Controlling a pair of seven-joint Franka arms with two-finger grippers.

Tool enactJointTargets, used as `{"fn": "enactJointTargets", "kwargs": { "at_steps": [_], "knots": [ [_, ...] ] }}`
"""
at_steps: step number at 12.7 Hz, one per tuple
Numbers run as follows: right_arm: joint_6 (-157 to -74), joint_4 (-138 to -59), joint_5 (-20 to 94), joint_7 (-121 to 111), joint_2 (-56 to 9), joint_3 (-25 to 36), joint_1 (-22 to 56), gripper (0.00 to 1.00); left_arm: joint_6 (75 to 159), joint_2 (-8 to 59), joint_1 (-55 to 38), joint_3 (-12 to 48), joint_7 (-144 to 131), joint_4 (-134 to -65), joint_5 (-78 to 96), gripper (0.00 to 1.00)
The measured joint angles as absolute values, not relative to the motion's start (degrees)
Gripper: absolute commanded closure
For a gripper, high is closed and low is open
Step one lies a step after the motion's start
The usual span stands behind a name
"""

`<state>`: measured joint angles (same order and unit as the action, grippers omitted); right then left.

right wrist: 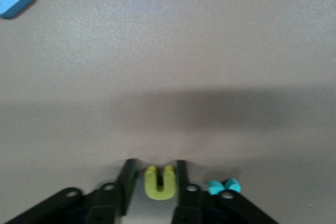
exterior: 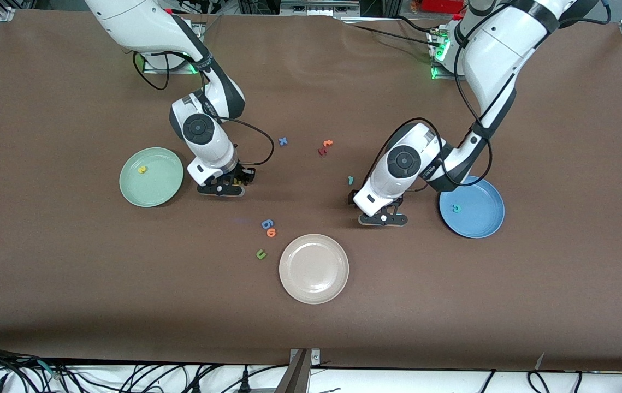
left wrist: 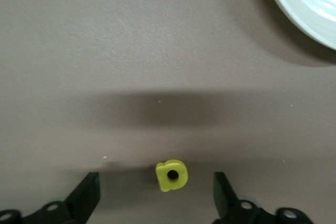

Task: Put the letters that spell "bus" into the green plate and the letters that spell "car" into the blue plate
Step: 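Grasp the yellow u with the right gripper while the left gripper reaches yellow d, then drop the yellow u into the green plate while the left gripper grasps yellow d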

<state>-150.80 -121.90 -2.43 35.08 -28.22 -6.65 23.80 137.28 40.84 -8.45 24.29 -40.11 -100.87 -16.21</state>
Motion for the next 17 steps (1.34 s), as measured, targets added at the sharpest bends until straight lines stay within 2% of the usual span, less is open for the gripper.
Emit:
{"fn": "enactJointTargets", "kwargs": {
  "at_steps": [2, 6, 11, 17],
  "knots": [
    [-150.8, -121.87, -2.43, 35.08, -28.21, -6.65, 23.8, 0.91, 137.25, 41.68, -9.41, 24.23, -41.64, -100.29, -16.21, 0.18],
    [-149.59, -120.96, -2.44, 35.08, -28.09, -6.51, 23.8, 0.91, 137.22, 42.22, -10.08, 24.08, -42.78, -100.08, -16.21, 0.32],
    [-126.36, -108.51, -2.59, 33.69, -25.1, -2.14, 23.61, 0.91, 137.09, 42.34, -10.08, 23.61, -43.05, -100.05, -16.21, 0.47],
    [-114.4, -107.25, -2.38, 16.21, -23.57, 9.32, 23.22, 0.94, 137.01, 42.48, -10.18, 23.6, -43.55, -100.04, -16.22, 0.56]
  ]
}}
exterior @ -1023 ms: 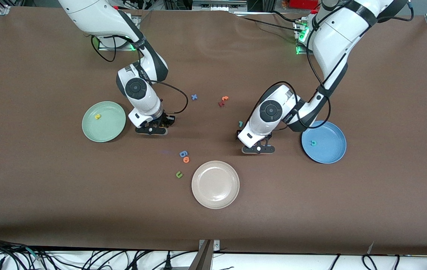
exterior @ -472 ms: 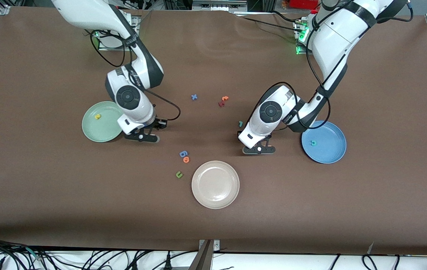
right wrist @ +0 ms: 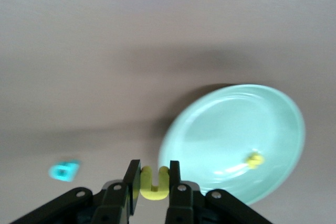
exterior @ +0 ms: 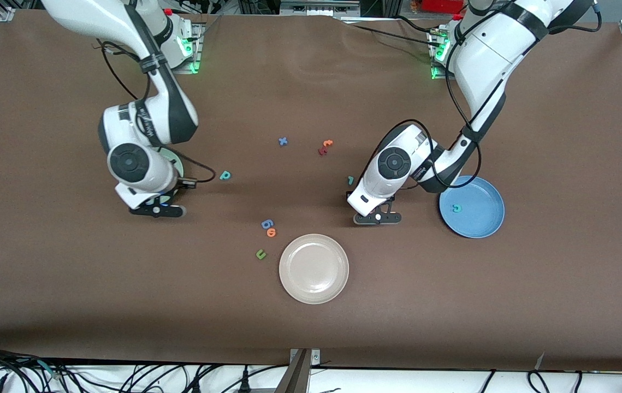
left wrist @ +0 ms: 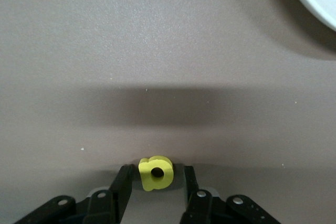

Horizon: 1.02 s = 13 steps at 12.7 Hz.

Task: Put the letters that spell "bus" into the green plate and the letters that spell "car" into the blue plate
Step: 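Drop the yellow u into the green plate while the left gripper grasps yellow d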

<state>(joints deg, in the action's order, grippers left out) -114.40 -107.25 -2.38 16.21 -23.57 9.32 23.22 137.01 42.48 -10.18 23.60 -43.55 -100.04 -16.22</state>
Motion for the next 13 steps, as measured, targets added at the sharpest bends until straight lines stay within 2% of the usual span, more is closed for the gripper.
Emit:
{"fn": "enactJointTargets", "kwargs": {
  "at_steps": [5, 7, 8, 9, 10, 11, 12, 13],
  "knots": [
    [-113.92, -113.59, 6.26, -0.13, -24.12, 16.54, 21.25, 0.94, 136.2, 42.55, -12.45, 21.63, -44.53, -99.37, -16.22, 0.69],
    [-118.2, -118.07, 6.87, -2.84, -24.43, 16.68, 20.33, 0.92, 136.03, 42.51, -12.51, 21.53, -44.64, -99.26, -16.23, 0.7],
    [-121.44, -120.84, 6.91, -3.67, -24.49, 16.7, 20.27, 0.86, 135.93, 42.47, -12.51, 21.48, -44.65, -99.23, -16.22, 0.72],
    [-123.91, -123.05, 6.91, -4.34, -24.54, 16.72, 20.27, 0.65, 135.84, 42.46, -12.53, 21.47, -44.68, -99.23, -16.22, 0.72],
    [-125.21, -124.41, 6.92, -4.82, -24.55, 16.76, 20.26, 0.28, 135.82, 42.46, -12.53, 21.47, -44.69, -99.23, -16.22, 0.72],
    [-125.63, -124.9, 6.92, -4.97, -24.54, 16.77, 20.26, 0.09, 135.8, 42.45, -12.53, 21.46, -44.7, -99.22, -16.22, 0.73],
    [-125.7, -124.93, 6.93, -5.02, -24.51, 16.79, 20.26, 0.02, 135.78, 42.44, -12.53, 21.46, -44.7, -99.22, -16.22, 0.75],
    [-125.72, -124.92, 6.96, -5.02, -24.4, 16.79, 20.26, 0.02, 135.55, 42.44, -12.53, 21.44, -44.7, -99.12, -16.22, 0.76]
  ]
}}
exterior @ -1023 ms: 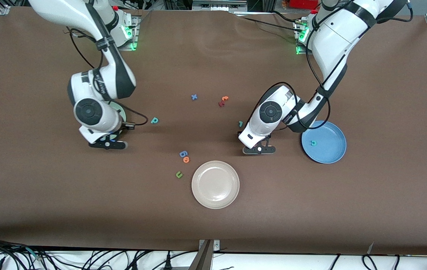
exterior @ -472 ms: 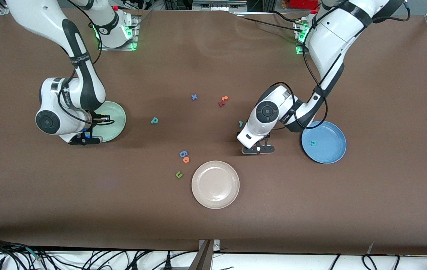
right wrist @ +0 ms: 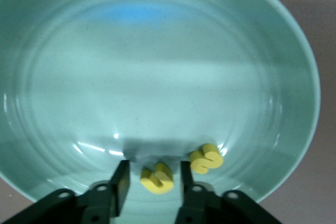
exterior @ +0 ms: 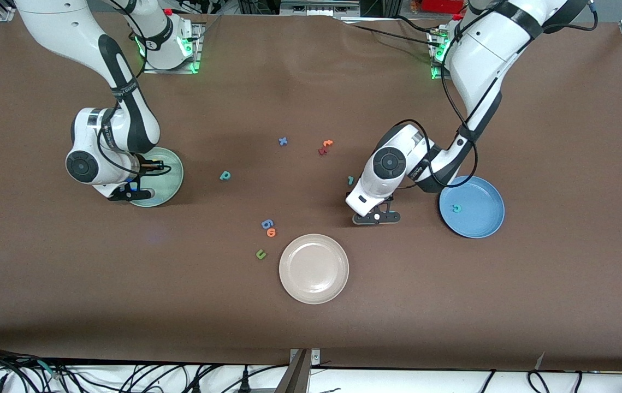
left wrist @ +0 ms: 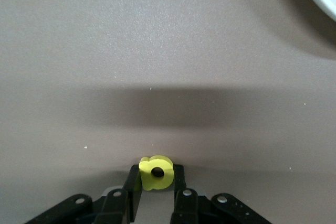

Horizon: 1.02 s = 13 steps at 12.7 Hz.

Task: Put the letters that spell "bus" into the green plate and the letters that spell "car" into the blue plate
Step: 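Drop the yellow u into the green plate while the left gripper grasps yellow d, then drop the yellow d into the blue plate while the right gripper grasps cyan d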

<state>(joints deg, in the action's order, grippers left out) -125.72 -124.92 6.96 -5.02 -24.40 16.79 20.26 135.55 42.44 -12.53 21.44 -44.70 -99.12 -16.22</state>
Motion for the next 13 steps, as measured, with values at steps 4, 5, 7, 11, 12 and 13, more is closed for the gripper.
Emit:
{"fn": "enactJointTargets", "kwargs": {
  "at_steps": [4, 5, 7, 11, 12, 13],
  "knots": [
    [-125.7, -123.76, 8.1, -1.2, -22.43, 15.61, 20.47, 0.02, 119.41, 42.37, -11.38, 20.73, -38.71, -91.74, -16.22, 0.76],
    [-125.66, -123.5, 8.2, 2.84, -21.26, 13.61, 20.49, 0.02, 115.41, 42.15, -10.47, 20.68, -35.65, -89.75, -16.22, 0.76],
    [-125.75, -122.84, 8.22, 12.88, -19.4, 8.15, 20.85, 0.02, 111.07, 41.02, -7.1, 20.58, -28.68, -88.35, -16.22, 0.76],
    [-131.1, -122.1, 8.22, 28.46, -19.74, 0.66, 22.43, 0.03, 109.67, 38.53, 1.1, 21.43, -18.42, -89.82, -16.22, 0.78],
    [-132.76, -122.25, 8.22, 30.02, -20.71, 0.27, 23.28, 0.04, 110.31, 37.71, 3.43, 22.65, -16.61, -91.22, -16.22, 0.8],
    [-134.29, -122.4, 8.22, 30.97, -21.82, 0.21, 24.14, 0.04, 112.41, 36.58, 6.3, 24.34, -15.26, -93.62, -16.22, 0.8]
  ]
}}
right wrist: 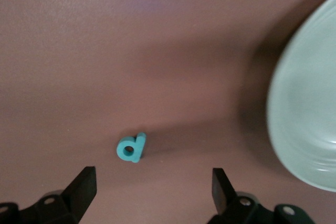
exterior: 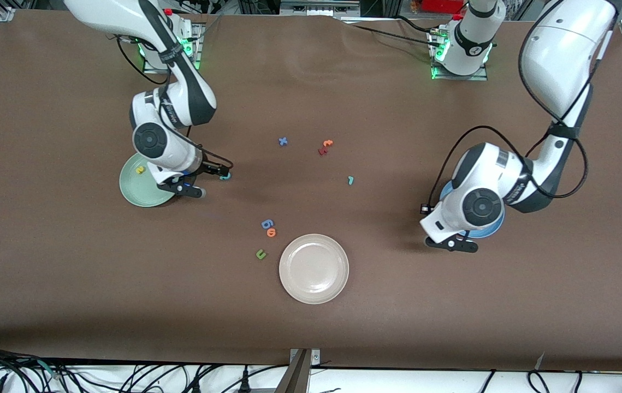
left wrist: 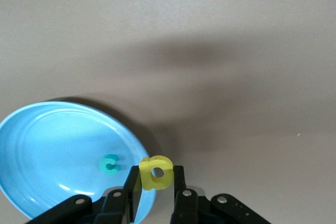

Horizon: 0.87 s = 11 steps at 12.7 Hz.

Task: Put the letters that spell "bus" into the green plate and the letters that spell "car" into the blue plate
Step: 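Drop the yellow d into the blue plate while the right gripper grasps cyan d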

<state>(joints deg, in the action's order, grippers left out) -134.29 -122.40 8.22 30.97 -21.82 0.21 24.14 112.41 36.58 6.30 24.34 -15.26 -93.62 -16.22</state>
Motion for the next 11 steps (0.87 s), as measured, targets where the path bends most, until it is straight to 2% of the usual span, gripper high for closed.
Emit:
{"fn": "enactJointTargets", "kwargs": {
  "at_steps": [4, 5, 7, 10, 11],
  "knots": [
    [-142.94, -124.83, 8.22, 31.99, -25.46, 0.0, 25.6, 0.04, 128.17, 30.22, 16.84, 29.48, -12.79, -108.96, -16.33, 0.8],
    [-144.14, -125.19, 8.22, 32.61, -26.01, -0.04, 26.12, 0.12, 131.28, 28.92, 17.56, 29.54, -12.72, -112.01, -16.63, 0.8],
    [-144.97, -125.31, 8.22, 33.33, -26.36, -0.05, 26.86, 0.42, 135.01, 26.99, 18.71, 29.57, -12.73, -116.44, -18.92, 0.8],
    [-144.98, -125.29, 8.22, 33.47, -25.67, -0.05, 26.97, 0.82, 137.49, 25.83, 20.51, 29.58, -12.73, -119.55, -22.29, 0.79],
    [-144.98, -125.28, 8.22, 33.47, -25.61, -0.05, 26.97, 0.94, 138.04, 25.8, 20.96, 29.58, -12.73, -120.05, -23.46, 0.53]
  ]
}}
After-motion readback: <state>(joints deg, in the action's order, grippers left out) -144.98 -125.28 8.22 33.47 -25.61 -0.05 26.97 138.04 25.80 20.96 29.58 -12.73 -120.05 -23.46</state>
